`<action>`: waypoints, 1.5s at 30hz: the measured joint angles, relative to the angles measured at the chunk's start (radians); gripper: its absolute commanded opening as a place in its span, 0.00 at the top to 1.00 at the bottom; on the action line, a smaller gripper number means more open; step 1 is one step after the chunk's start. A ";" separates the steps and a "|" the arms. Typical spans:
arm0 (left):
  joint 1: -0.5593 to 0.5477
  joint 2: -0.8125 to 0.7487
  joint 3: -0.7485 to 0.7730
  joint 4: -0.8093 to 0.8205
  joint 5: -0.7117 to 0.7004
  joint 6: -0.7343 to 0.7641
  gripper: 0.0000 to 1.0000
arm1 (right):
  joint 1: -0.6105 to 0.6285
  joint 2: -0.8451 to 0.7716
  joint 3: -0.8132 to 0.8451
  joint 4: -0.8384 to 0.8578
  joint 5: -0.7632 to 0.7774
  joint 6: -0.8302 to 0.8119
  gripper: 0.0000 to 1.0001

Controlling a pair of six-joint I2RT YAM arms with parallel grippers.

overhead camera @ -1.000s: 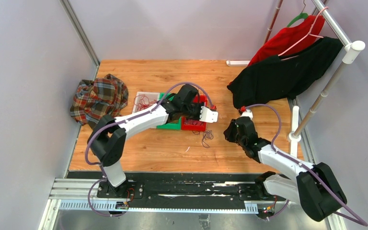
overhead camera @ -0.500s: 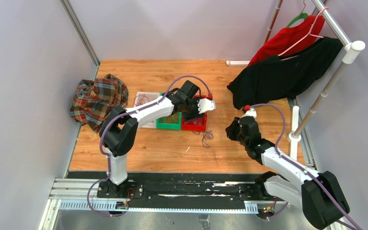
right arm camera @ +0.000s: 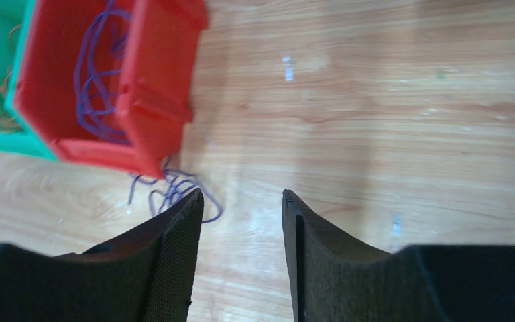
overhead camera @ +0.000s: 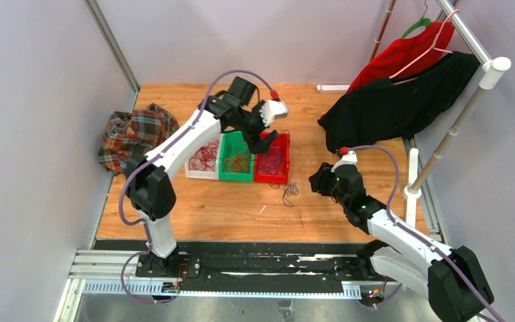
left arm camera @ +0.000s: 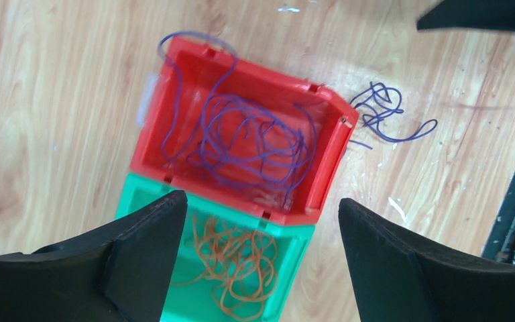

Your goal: Untangle the cables

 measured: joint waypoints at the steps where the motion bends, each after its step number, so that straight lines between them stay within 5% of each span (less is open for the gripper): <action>1: 0.018 -0.011 0.005 -0.013 0.009 -0.017 0.01 | 0.018 0.004 0.000 0.012 -0.003 -0.008 0.49; 8: 0.146 -0.130 0.082 -0.130 -0.057 -0.164 0.02 | 0.193 0.140 0.015 0.060 -0.013 -0.090 0.45; 13: 0.211 -0.271 0.100 -0.187 -0.143 -0.203 0.02 | 0.266 0.264 0.051 0.064 -0.006 -0.129 0.53; 16: 0.253 -0.358 0.095 -0.227 -0.192 -0.206 0.02 | 0.276 0.336 0.083 0.064 0.013 -0.138 0.65; 21: 0.313 -0.421 0.067 -0.276 -0.225 -0.201 0.02 | 0.276 0.398 0.103 0.063 0.055 -0.150 0.97; 23: 0.341 -0.428 0.030 -0.288 -0.232 -0.193 0.02 | 0.276 0.412 0.122 0.048 0.064 -0.151 0.99; 28: 0.401 -0.431 -0.085 -0.330 -0.231 -0.158 0.02 | 0.276 0.366 0.170 -0.023 0.084 -0.159 0.99; 36: 0.439 -0.532 -0.237 -0.356 -0.225 -0.047 0.02 | 0.276 -0.039 0.188 -0.270 0.092 -0.169 0.99; 41: 0.453 -0.562 -0.274 -0.362 -0.231 0.003 0.02 | 0.276 -0.136 0.236 -0.315 0.108 -0.196 0.58; 45: 0.469 -0.561 -0.281 -0.362 -0.233 0.011 0.02 | 0.276 0.008 0.265 -0.261 0.107 -0.216 0.55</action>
